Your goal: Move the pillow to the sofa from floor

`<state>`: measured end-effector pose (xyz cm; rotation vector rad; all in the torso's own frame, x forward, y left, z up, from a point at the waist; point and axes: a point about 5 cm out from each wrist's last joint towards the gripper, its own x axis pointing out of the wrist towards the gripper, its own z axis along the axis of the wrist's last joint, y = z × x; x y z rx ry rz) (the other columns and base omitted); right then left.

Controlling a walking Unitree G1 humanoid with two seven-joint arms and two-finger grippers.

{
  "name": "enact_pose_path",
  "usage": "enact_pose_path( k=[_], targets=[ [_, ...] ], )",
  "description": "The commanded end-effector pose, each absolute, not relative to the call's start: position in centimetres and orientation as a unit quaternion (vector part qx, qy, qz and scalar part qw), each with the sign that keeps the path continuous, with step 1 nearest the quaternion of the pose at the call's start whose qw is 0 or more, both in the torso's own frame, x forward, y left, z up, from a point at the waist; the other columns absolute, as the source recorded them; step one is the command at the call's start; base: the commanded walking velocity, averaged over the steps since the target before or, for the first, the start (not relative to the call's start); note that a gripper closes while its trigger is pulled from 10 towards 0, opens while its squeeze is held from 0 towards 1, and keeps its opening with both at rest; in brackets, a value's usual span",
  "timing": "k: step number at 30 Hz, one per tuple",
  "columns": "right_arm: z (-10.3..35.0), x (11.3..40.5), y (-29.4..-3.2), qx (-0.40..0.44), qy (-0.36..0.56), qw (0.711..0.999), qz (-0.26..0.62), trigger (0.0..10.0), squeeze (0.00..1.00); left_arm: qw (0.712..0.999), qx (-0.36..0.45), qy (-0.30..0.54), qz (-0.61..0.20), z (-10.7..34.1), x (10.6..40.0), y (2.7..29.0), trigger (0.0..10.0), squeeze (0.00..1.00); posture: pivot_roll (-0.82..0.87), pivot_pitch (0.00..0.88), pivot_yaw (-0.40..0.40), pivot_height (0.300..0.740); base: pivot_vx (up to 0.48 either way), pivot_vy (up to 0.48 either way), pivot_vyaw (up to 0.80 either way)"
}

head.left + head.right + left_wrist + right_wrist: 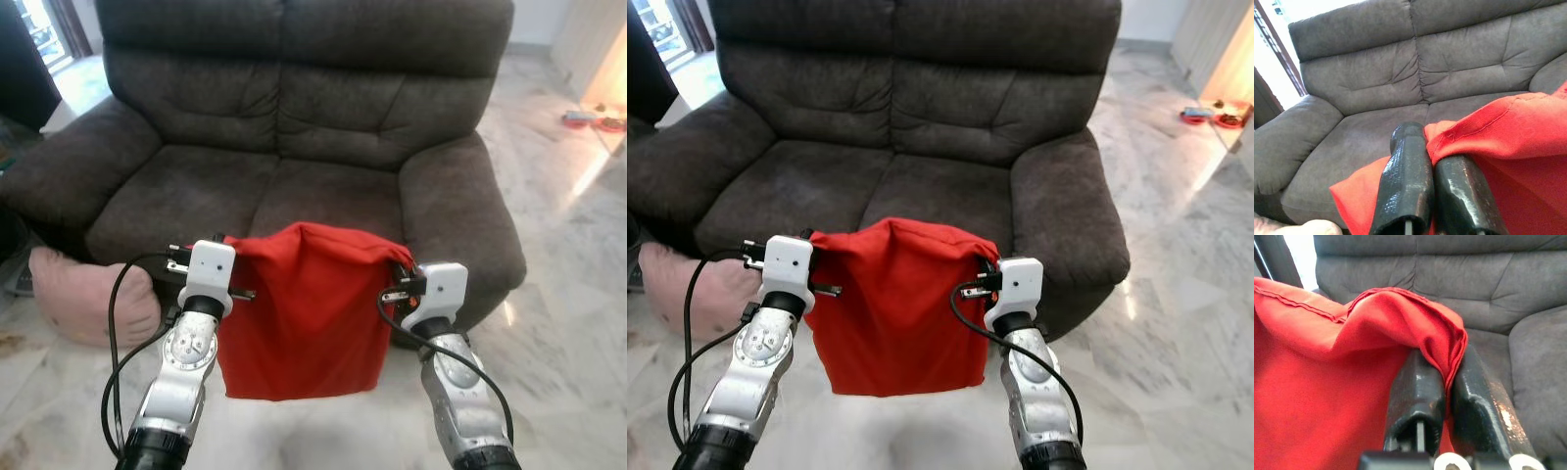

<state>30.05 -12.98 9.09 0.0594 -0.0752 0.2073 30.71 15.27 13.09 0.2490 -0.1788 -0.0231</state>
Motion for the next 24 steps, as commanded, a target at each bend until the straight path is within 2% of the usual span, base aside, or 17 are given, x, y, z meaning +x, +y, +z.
enact_pose_path(
  k=[1, 18, 24],
  targets=[
    [10.59, 30.38, -13.33, 0.023, -0.073, 0.992, 0.100, 10.0, 0.00, 0.982, 0.120, -0.148, -0.018, 15.67, 30.85, 14.52, 10.0, 0.00, 0.14, 0.000, -0.026, 0.740, 0.285, 0.000, 0.00],
    [10.63, 30.37, -13.36, 0.016, -0.075, 0.992, 0.101, 10.0, 0.00, 0.982, 0.118, -0.147, -0.022, 15.64, 30.84, 14.45, 10.0, 0.00, 0.14, 0.000, -0.026, 0.740, 0.294, 0.000, 0.00],
    [10.62, 30.36, -13.29, 0.016, -0.075, 0.992, 0.103, 10.0, 0.00, 0.982, 0.118, -0.147, -0.022, 15.63, 30.83, 14.50, 10.0, 0.00, 0.13, 0.000, -0.026, 0.740, 0.304, 0.000, 0.75]
  ],
)
